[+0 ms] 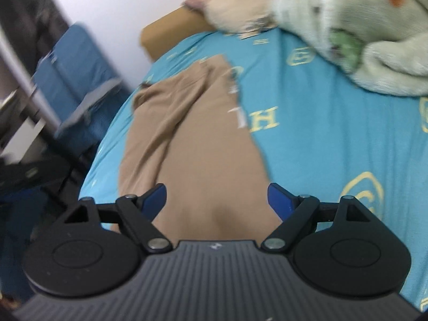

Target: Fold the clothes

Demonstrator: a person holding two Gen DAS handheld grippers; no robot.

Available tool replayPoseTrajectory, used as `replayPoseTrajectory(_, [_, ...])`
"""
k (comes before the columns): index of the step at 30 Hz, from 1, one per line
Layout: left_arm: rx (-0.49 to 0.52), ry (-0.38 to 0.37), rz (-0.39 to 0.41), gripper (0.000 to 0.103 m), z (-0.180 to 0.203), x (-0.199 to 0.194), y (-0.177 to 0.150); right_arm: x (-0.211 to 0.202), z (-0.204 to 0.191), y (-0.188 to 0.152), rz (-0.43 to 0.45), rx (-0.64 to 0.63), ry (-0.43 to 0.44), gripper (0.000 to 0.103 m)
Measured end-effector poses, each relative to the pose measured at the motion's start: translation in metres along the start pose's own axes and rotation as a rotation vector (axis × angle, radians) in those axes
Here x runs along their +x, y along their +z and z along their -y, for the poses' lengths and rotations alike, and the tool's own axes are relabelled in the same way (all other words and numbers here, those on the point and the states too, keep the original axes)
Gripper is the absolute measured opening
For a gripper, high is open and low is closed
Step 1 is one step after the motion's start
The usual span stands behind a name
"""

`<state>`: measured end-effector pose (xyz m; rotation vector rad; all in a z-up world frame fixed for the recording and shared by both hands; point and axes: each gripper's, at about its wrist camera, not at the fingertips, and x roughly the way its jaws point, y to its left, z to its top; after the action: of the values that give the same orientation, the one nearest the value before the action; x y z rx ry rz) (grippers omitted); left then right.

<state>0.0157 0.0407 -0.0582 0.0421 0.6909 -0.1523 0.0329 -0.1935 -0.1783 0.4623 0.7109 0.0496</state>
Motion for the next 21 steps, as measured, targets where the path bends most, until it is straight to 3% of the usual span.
replayPoseTrajectory(4, [-0.103, -0.007, 0.007, 0.080, -0.045, -0.037, -0.022, -0.015, -0.013, -0.009, -0.011, -0.037, 0.119, 0.078])
replayPoseTrajectory(5, [-0.147, -0.021, 0.012, 0.080, -0.058, -0.043, -0.025, -0.018, -0.019, -0.012, -0.028, -0.052, 0.148, 0.069])
replayPoseTrajectory(9, [-0.269, -0.057, 0.036, 0.080, -0.100, -0.060, -0.029, -0.029, -0.042, -0.026, -0.115, -0.115, 0.263, 0.065])
replayPoseTrajectory(11, [-0.282, -0.049, 0.061, 0.080, -0.115, -0.066, -0.029, -0.033, -0.058, -0.037, -0.170, -0.154, 0.318, 0.048])
replayPoseTrajectory(17, [-0.345, -0.040, 0.083, 0.080, -0.149, -0.071, -0.029, -0.030, -0.115, -0.085, -0.323, -0.352, 0.422, 0.045])
replayPoseTrajectory(21, [-0.428, -0.063, 0.079, 0.080, -0.170, -0.068, -0.031, -0.023, -0.155, -0.114, -0.387, -0.485, 0.435, 0.046])
